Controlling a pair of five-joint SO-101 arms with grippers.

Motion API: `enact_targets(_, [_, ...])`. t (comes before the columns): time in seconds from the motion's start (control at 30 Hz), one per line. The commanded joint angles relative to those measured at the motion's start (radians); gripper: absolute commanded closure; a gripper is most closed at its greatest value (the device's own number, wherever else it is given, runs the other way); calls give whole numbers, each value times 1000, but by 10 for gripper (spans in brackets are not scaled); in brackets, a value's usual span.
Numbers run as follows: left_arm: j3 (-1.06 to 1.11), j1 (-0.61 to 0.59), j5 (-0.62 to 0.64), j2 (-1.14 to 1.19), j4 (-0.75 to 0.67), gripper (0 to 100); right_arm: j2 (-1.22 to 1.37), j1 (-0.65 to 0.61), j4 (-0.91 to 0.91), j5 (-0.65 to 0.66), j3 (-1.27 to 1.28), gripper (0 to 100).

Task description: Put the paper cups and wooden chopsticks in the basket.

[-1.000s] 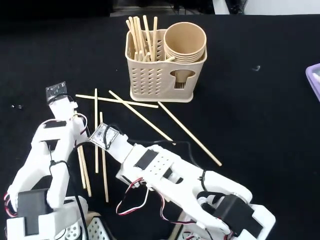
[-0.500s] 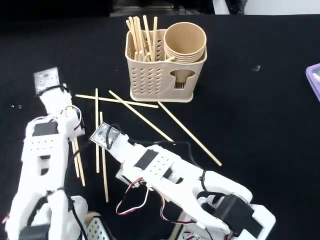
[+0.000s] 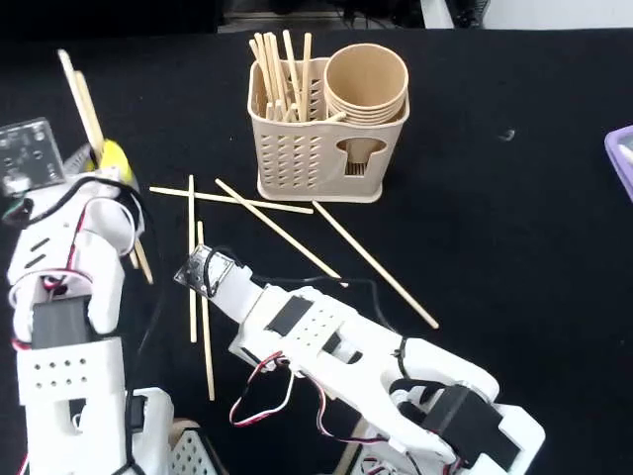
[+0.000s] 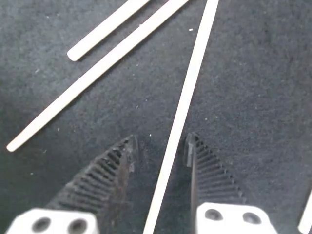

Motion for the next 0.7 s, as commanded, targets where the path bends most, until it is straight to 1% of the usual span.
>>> enact_targets(0.0, [-91,7,-2,-29,-153,970,-48,-17,-17,8,-8,832])
enact_targets(0.1, [-96,13,-2,-29,-305,970,-48,-17,-17,8,-8,832])
enact_targets(0.17, [-94,59,-2,-29,-404,970,-48,-17,-18,8,-10,832])
enact_targets(0.27, [-96,143,-2,-28,-499,970,-48,-17,-18,8,-10,832])
enact_targets(0.37, [-97,251,-3,-25,-574,970,-48,-17,-18,8,-10,832])
enact_targets(0.47, [-110,338,-11,26,-644,970,-48,-17,-18,8,-8,832])
enact_targets(0.57, [-176,383,-11,129,-681,970,-48,-17,-18,8,-8,832])
enact_targets(0.67, [-295,397,-11,258,-677,970,-48,-17,-18,8,-8,832])
